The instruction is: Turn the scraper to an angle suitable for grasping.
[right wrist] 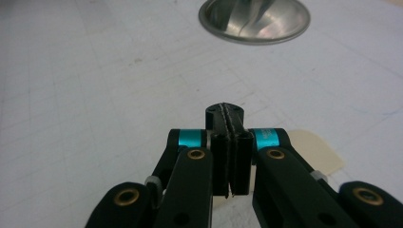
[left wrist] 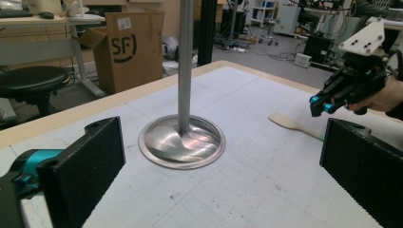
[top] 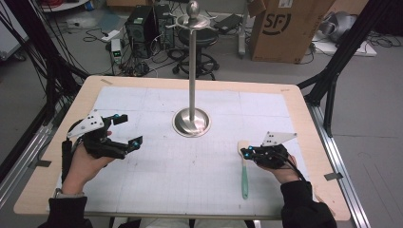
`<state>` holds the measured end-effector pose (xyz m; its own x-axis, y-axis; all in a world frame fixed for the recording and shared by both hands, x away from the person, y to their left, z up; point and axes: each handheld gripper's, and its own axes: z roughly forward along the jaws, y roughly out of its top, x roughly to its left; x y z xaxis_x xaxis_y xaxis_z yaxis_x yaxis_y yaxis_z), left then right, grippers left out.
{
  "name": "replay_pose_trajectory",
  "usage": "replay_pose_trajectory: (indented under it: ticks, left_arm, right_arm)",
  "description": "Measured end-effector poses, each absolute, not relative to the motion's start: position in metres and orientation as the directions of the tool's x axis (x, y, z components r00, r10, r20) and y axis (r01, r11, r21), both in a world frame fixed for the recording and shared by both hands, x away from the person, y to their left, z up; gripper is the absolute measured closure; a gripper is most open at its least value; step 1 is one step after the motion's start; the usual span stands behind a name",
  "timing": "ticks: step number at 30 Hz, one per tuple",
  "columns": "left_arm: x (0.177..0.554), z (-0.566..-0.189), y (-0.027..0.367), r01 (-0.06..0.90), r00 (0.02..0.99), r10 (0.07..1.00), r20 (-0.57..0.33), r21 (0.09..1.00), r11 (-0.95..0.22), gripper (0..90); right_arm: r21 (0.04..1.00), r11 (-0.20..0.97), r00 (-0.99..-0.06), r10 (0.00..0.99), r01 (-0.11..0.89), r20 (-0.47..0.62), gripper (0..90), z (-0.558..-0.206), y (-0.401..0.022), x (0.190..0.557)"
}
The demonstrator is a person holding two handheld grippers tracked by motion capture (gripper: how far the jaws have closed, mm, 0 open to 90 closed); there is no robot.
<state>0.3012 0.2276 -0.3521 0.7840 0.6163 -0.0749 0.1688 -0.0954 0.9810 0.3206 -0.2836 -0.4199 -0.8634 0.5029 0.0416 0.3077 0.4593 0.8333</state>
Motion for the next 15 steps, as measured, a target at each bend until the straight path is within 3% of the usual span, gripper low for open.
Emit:
replay_pose_trajectory:
  ticks: [5, 9, 15]
  left_arm:
    - [0.302, -0.353, 0.227, 0.172, 0.783, 0.617, -0.075, 0.98, -0.099, 1.7]
    - [0.303, -0.354, 0.227, 0.177, 0.78, 0.621, -0.075, 0.979, -0.104, 1.7]
    - [0.304, -0.355, 0.227, 0.181, 0.777, 0.625, -0.074, 0.978, -0.109, 1.7]
  right_arm:
    - [0.81, 0.501, -0.871, 0.49, 0.304, 0.024, 89.7, -0.427, -0.275, 0.323]
    - [0.769, 0.511, -0.861, 0.498, 0.385, 0.1, 89.7, -0.438, -0.269, 0.332]
    - [0.739, 0.544, -0.858, 0.506, 0.398, 0.089, 89.7, -0.444, -0.266, 0.336]
